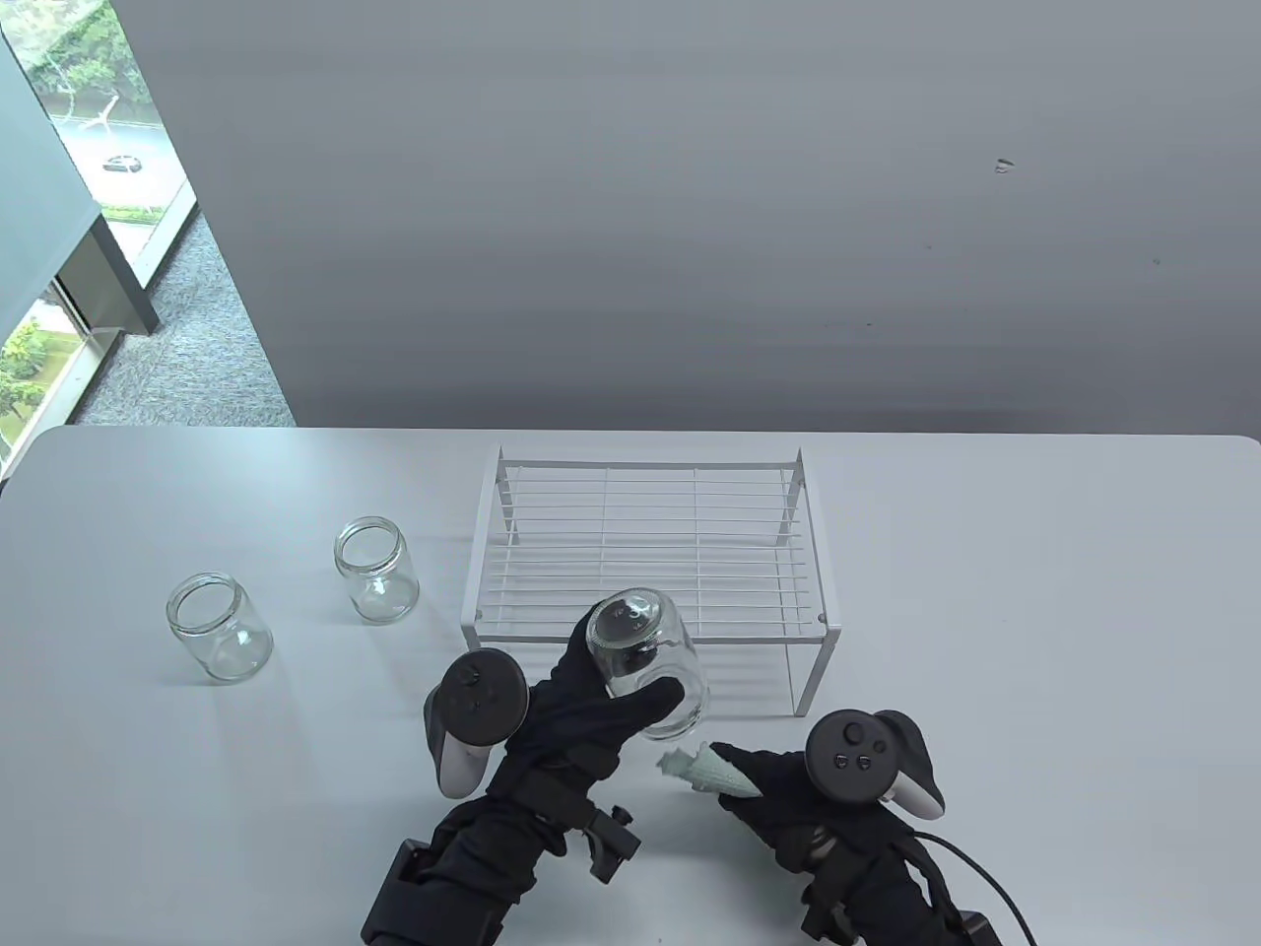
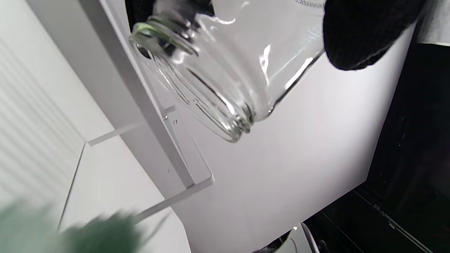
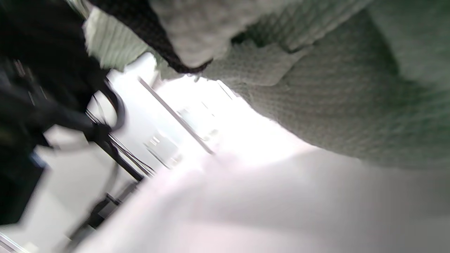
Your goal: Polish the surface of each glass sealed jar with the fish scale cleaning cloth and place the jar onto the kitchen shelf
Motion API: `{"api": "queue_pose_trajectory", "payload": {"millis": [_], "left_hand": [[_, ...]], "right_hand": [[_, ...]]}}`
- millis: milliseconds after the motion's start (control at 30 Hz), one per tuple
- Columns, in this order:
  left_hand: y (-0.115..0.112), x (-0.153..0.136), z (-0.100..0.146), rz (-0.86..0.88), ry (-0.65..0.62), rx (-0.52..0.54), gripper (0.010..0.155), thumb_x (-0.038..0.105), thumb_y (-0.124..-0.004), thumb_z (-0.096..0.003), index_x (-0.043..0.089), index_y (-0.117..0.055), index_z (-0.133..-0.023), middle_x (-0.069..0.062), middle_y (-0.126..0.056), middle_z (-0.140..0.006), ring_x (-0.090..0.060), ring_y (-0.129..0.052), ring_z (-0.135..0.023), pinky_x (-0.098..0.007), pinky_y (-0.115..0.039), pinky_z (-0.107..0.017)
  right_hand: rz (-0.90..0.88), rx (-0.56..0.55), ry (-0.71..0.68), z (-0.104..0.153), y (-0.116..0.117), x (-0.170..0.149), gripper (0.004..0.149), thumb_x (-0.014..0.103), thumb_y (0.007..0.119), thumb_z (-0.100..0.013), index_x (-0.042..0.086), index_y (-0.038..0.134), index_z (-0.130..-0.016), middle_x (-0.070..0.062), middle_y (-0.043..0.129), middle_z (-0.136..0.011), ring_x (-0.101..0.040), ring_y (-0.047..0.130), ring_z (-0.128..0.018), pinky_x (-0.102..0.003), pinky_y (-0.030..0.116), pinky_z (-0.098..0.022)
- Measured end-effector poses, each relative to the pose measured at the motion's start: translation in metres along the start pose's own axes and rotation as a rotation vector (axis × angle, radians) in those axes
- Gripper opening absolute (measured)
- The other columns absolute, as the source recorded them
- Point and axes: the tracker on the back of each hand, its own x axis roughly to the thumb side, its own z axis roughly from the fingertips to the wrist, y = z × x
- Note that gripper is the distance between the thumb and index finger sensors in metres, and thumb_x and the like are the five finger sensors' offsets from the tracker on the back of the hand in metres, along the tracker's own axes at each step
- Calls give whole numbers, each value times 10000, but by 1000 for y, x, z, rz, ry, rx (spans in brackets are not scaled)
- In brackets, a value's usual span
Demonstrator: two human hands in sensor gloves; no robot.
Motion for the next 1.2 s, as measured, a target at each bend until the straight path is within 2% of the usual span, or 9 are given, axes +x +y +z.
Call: {"api": "queue_pose_trajectory", "payload": {"millis": [133,300,467,800,1200], "left_hand": [[-10,14,-27,-130,-49,42,1083,689,-875,-395,52,-327,-1079,-190,-591,-1087,-446,-791,-935,-589,-531,-714],[-29,14,-57,-145,-12,38,1081,663,-894,-390,57,-323,-1079,-197,-580,-1093,-470,-772,-948,-617,-534,-698],[-44,11,-76,-190,18,15,1078,653,-898,-393,50,-326,-1078,-215,-584,-1087,-501,-771,-931,-653,-541,-666],[-59,3,-94,-238,89,16,1068,638,-899,-406,32,-329,-1076,-253,-590,-1072,-555,-764,-897,-693,-546,-618],[-67,4,-97,-326,114,-4,1059,632,-902,-405,28,-345,-1073,-259,-612,-1061,-558,-784,-879,-696,-565,-601]], "right_hand": [[132,67,78,0,-3,1,506,167,751,-497,-71,723,-942,-368,821,-788,-563,901,-587,-660,673,-442],[147,60,121,3,-7,-1,505,158,748,-496,-80,721,-940,-375,820,-783,-566,900,-581,-661,673,-438],[101,70,121,4,-6,-2,505,159,747,-497,-81,719,-940,-377,817,-784,-570,897,-581,-662,671,-437],[92,62,138,7,-12,-6,507,162,745,-498,-84,717,-940,-378,819,-780,-567,900,-577,-659,674,-434],[78,62,135,7,-13,-7,510,165,742,-500,-88,711,-942,-379,816,-781,-568,900,-573,-657,676,-432]]}}
